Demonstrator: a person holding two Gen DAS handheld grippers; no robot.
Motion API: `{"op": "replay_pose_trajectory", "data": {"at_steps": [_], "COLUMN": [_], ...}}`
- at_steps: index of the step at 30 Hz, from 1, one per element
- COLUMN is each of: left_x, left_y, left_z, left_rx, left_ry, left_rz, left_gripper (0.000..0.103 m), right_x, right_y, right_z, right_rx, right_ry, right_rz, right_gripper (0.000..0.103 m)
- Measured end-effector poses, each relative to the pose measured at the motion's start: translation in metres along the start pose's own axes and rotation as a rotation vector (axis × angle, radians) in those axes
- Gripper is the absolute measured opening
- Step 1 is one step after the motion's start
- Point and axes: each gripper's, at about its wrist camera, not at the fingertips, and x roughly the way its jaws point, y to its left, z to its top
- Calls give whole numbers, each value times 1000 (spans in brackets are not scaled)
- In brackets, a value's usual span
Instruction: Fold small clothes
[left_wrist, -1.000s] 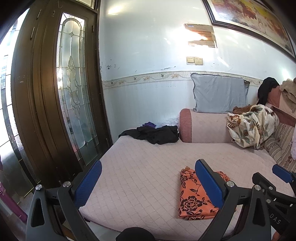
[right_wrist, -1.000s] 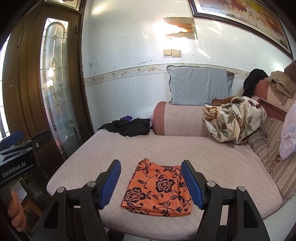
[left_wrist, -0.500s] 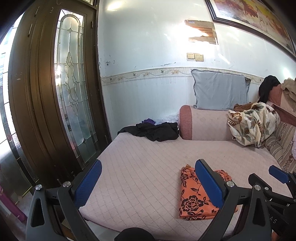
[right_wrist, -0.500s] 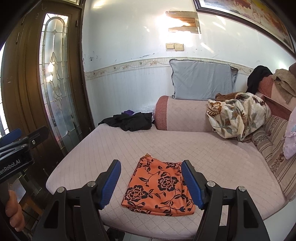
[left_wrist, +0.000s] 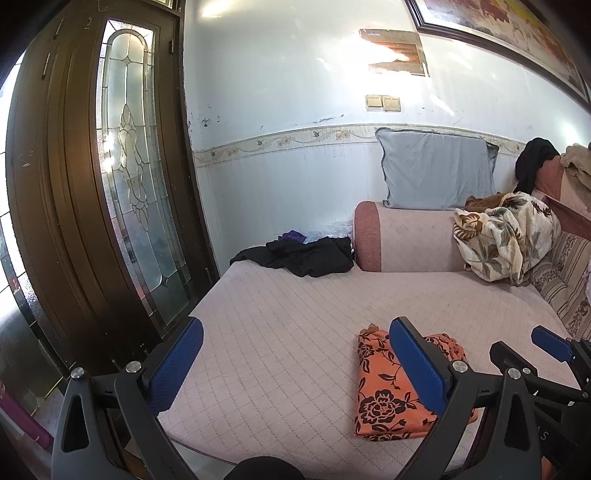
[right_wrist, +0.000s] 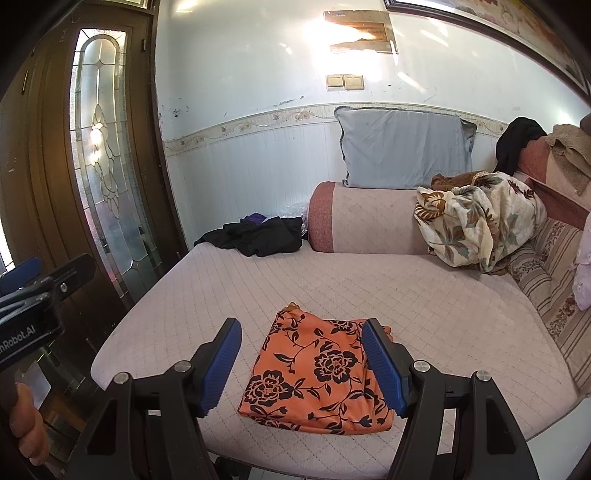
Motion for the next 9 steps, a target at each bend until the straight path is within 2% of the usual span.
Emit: {"op": "replay_pose_trajectory", "data": {"at_steps": [5, 9], "left_x": [11, 35], "left_y": [-8, -14], "left_z": [0, 2], "left_rx": [9, -4], "left_ry": [19, 54], "left_rz": [-14, -90], "left_gripper": [101, 101], "right_x": [11, 30], "right_y": [-4, -14], "right_z": [1, 0], "right_rx": [6, 3], "right_ry": [5, 21], "right_rz": [11, 19], "right_gripper": [71, 71]}}
